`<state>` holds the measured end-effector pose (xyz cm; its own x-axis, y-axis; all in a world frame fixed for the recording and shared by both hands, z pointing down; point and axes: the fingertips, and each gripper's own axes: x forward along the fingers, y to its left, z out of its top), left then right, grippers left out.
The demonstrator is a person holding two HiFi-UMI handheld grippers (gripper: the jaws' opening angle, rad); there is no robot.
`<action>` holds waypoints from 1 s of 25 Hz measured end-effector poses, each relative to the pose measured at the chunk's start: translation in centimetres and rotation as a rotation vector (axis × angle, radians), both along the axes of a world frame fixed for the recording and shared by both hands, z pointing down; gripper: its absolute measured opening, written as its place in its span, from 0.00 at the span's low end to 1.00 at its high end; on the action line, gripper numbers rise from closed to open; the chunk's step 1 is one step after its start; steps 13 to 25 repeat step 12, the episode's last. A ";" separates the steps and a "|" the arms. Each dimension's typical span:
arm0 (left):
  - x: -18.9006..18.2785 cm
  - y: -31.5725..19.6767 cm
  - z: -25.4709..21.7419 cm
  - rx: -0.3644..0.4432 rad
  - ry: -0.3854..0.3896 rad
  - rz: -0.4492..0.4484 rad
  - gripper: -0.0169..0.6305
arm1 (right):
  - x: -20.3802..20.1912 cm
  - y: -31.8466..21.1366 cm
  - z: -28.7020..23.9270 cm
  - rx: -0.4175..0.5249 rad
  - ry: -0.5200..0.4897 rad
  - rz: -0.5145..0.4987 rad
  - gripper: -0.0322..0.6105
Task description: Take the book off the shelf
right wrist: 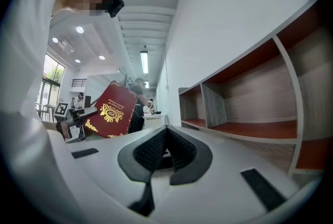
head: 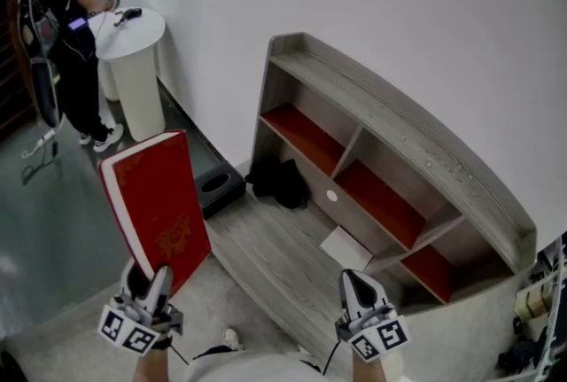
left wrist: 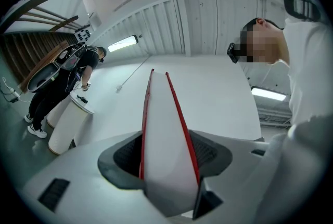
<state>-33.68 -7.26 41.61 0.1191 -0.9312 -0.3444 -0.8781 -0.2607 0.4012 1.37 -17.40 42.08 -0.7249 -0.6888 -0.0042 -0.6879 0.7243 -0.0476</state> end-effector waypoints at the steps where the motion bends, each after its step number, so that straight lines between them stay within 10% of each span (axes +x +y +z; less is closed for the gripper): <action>1: 0.0 0.1 0.0 0.002 0.002 -0.001 0.42 | 0.0 0.0 0.0 0.001 0.000 0.001 0.09; 25: 0.5 0.7 0.3 0.004 0.019 -0.002 0.42 | 0.5 0.5 0.0 0.006 0.002 0.011 0.09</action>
